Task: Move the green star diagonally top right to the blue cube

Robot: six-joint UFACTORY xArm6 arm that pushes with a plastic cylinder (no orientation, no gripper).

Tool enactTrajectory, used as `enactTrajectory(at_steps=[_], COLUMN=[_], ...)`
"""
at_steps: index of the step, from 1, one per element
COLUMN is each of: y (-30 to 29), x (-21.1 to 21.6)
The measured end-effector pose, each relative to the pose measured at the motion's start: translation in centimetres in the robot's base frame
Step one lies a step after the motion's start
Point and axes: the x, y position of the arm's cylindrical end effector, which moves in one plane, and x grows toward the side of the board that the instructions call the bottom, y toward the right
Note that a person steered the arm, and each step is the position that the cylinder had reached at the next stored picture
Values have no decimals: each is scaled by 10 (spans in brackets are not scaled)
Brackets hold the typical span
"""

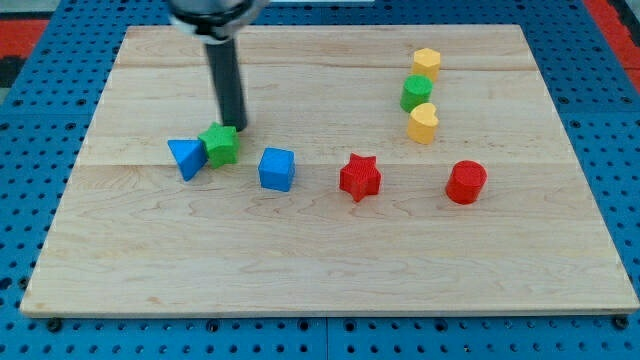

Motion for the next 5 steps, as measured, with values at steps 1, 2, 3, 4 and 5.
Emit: enactTrajectory(at_steps=[1, 2, 3, 4, 5], y=[-54, -93, -81, -32, -29], x=[1, 6, 38, 53, 66])
